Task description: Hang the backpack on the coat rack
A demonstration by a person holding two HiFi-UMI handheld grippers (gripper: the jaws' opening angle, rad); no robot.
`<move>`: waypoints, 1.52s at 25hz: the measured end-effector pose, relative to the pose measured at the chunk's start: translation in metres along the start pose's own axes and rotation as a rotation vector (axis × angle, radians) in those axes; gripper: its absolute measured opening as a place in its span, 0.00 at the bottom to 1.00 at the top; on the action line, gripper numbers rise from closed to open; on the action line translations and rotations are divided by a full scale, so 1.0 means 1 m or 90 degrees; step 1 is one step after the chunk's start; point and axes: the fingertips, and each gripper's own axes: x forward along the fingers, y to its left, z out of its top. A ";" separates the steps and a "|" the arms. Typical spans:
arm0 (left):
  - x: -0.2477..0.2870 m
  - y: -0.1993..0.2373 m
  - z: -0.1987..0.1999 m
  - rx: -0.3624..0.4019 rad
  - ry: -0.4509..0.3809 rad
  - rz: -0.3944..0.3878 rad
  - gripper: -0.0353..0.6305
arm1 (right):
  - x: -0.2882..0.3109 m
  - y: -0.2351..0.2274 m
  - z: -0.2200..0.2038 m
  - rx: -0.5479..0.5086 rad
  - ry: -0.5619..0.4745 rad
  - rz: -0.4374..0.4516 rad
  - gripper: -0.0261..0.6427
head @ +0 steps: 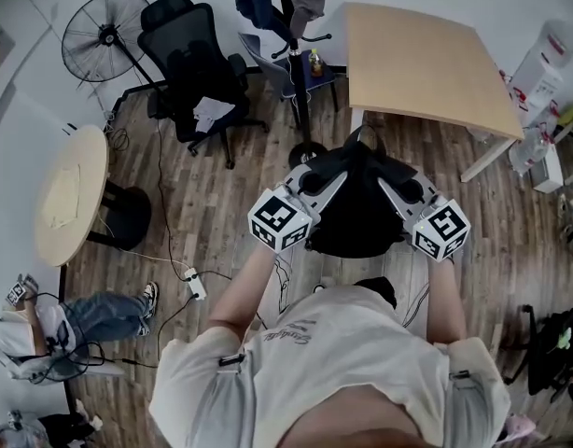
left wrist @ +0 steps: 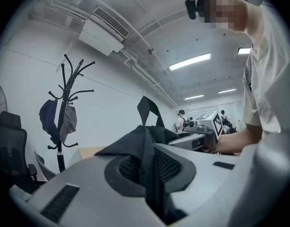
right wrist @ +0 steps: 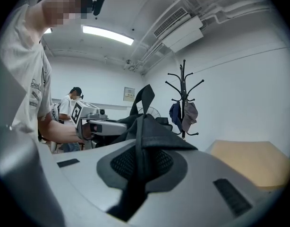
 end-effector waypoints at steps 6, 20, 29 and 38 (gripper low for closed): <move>0.016 0.028 0.001 -0.003 0.011 -0.001 0.12 | 0.022 -0.024 0.000 0.014 -0.005 -0.004 0.08; 0.104 0.120 0.007 0.018 0.005 0.071 0.12 | 0.083 -0.146 0.001 -0.013 -0.023 0.095 0.08; 0.154 0.165 0.033 0.023 -0.022 0.122 0.12 | 0.110 -0.213 0.028 -0.072 -0.042 0.128 0.08; 0.181 0.207 0.049 0.033 -0.019 0.137 0.12 | 0.141 -0.253 0.043 -0.060 -0.066 0.134 0.08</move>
